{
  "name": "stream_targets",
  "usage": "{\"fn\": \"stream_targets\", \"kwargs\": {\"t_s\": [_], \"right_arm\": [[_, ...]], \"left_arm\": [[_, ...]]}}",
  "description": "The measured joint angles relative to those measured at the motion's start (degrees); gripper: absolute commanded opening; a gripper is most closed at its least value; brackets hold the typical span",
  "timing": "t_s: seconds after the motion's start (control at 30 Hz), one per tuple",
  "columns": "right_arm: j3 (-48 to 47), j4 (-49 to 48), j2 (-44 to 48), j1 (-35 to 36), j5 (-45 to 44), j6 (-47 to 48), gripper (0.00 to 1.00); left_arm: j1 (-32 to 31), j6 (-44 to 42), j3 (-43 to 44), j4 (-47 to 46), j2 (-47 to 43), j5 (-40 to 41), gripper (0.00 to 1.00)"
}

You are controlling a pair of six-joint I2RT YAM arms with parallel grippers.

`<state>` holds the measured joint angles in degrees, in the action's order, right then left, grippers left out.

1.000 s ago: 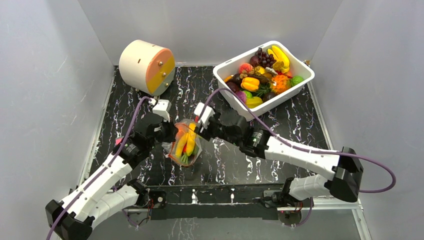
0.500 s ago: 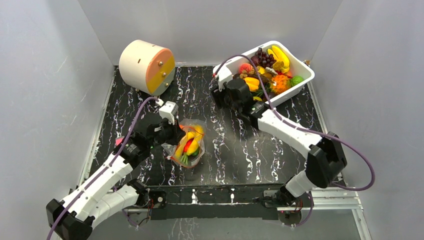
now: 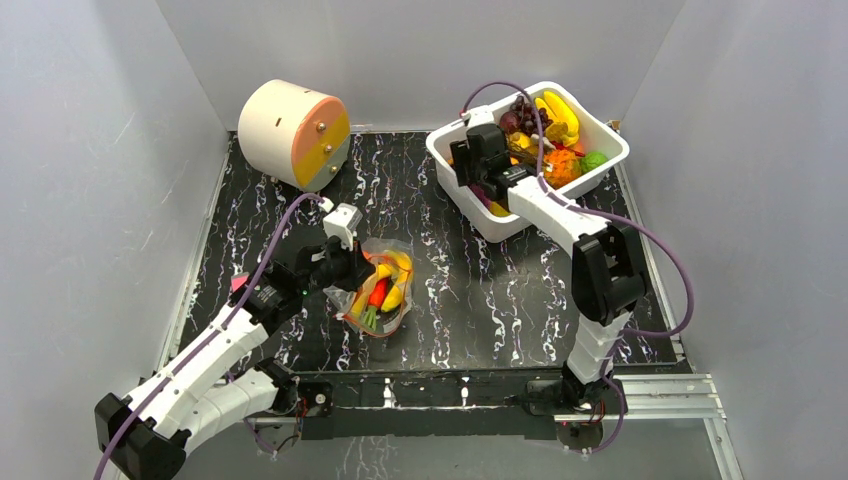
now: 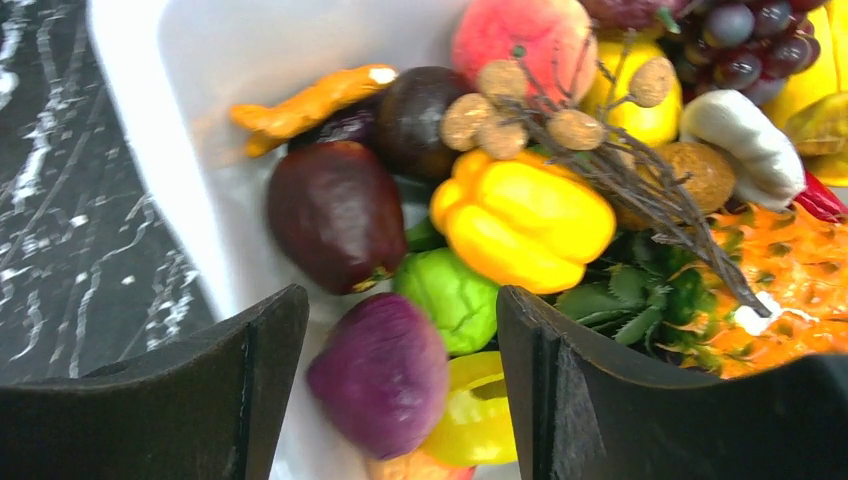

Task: Place the food in the zip-top bag and seal the zipper
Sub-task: Pick up the fake vegetable from the bin.

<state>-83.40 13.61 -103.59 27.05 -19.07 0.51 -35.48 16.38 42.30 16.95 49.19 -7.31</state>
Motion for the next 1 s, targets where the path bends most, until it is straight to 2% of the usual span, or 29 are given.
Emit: {"fn": "stream_targets", "kwargs": {"t_s": [0.17, 0.4, 0.63, 0.73, 1.0], "right_arm": [[-1.7, 0.3, -3.3, -4.0, -0.3, -3.4, 0.79], [-5.0, 0.8, -8.4, -6.3, -0.3, -7.7, 0.8], [-6.0, 1.6, -10.7, -7.3, -2.4, -10.3, 0.86], [-6.0, 1.6, -10.9, -7.5, -3.4, -11.1, 0.97], [-6.0, 0.9, -11.5, -7.8, -5.6, -11.7, 0.98]], "left_arm": [[0.0, -0.1, 0.0, -0.2, 0.0, -0.8, 0.0], [0.0, -0.2, 0.0, -0.2, 0.0, -1.1, 0.0], [0.0, -0.3, 0.0, -0.2, -0.7, -1.1, 0.0], [0.0, -0.3, 0.0, -0.2, -0.7, -1.1, 0.0], [0.0, -0.3, 0.0, -0.2, -0.7, -1.1, 0.0]]}}
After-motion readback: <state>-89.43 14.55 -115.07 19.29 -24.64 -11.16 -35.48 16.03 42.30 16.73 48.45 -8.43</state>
